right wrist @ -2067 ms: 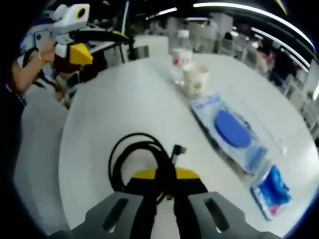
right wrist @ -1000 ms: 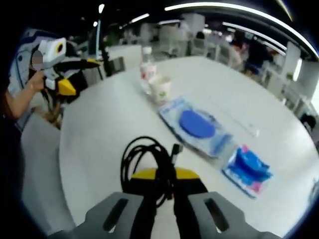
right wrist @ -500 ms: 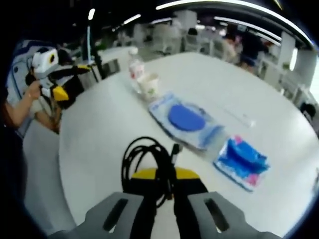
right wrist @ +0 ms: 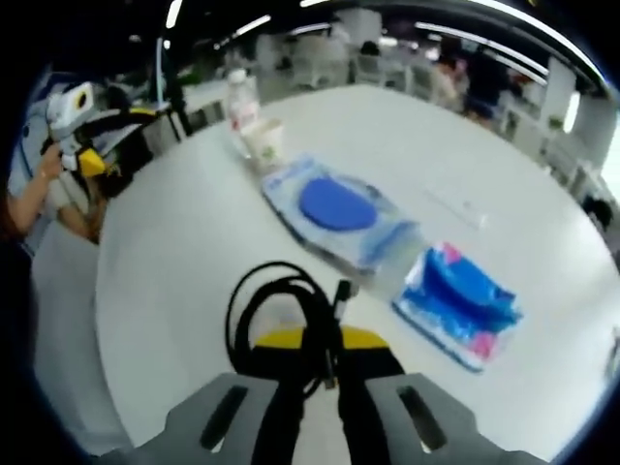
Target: Arrange the tabletop items into an orderly group along one side of the table until the central work area is clear of visible clutter.
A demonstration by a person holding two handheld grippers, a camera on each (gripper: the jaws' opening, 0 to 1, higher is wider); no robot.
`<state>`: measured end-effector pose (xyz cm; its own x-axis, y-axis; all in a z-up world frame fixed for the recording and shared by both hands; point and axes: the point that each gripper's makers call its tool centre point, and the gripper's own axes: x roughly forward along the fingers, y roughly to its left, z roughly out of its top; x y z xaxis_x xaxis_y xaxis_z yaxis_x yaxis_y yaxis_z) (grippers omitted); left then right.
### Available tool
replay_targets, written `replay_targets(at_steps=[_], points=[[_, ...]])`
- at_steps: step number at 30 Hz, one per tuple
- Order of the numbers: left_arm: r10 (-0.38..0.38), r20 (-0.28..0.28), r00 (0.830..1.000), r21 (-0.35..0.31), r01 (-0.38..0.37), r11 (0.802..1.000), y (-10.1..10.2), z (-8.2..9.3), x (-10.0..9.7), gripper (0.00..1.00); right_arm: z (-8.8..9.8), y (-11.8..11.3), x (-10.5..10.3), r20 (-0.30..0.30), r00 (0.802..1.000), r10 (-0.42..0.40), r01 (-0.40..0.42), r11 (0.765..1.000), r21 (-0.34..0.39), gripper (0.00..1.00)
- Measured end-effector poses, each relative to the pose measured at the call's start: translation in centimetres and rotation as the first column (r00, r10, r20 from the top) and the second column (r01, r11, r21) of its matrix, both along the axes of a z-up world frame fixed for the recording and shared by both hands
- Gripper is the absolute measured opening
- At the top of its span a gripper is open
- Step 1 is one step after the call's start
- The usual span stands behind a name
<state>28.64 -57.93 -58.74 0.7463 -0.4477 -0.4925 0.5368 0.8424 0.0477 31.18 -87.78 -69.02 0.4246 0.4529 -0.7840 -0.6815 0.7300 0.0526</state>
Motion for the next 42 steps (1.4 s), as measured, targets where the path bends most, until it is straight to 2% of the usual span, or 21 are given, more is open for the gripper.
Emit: replay_targets(at_steps=[5, 9, 12, 16, 19, 26, 42], points=[[-0.008, -0.007, 1.000, 0.008, 0.008, 1.000, 0.0, -0.5, -0.2, 0.94, -0.8, 0.0, 0.6, 0.005, 1.000, 0.020, -0.020, 0.999, -0.039, 0.07], [-0.004, -0.017, 1.000, 0.004, 0.004, 1.000, 0.2, -0.8, -0.5, 0.94, -1.7, -0.4, 0.9, 0.012, 0.999, 0.041, -0.039, 0.990, -0.137, 0.07], [-0.005, -0.020, 1.000, 0.004, 0.005, 1.000, 0.2, -1.0, -0.7, 0.94, -2.2, -0.3, 1.2, 0.013, 0.998, 0.064, -0.060, 0.983, -0.174, 0.08], [0.003, -0.027, 1.000, 0.003, -0.003, 1.000, 0.4, -1.2, -0.8, 0.93, -2.8, -0.2, 1.6, 0.003, 0.997, 0.071, -0.069, 0.979, -0.191, 0.08], [0.002, -0.025, 1.000, -0.003, -0.002, 1.000, 0.6, -1.1, -0.9, 0.93, -3.5, -0.6, 1.7, -0.008, 0.995, 0.099, -0.097, 0.966, -0.241, 0.08], [0.019, -0.026, 0.999, 0.002, -0.018, 1.000, 1.4, -1.3, -0.9, 0.93, -4.5, -1.0, 2.2, -0.011, 0.991, 0.134, -0.132, 0.946, -0.295, 0.09], [0.022, -0.042, 0.999, 0.006, -0.022, 1.000, 2.2, -1.8, -1.7, 0.94, -5.3, -1.6, 2.6, -0.006, 0.993, 0.116, -0.112, 0.942, -0.315, 0.10]])
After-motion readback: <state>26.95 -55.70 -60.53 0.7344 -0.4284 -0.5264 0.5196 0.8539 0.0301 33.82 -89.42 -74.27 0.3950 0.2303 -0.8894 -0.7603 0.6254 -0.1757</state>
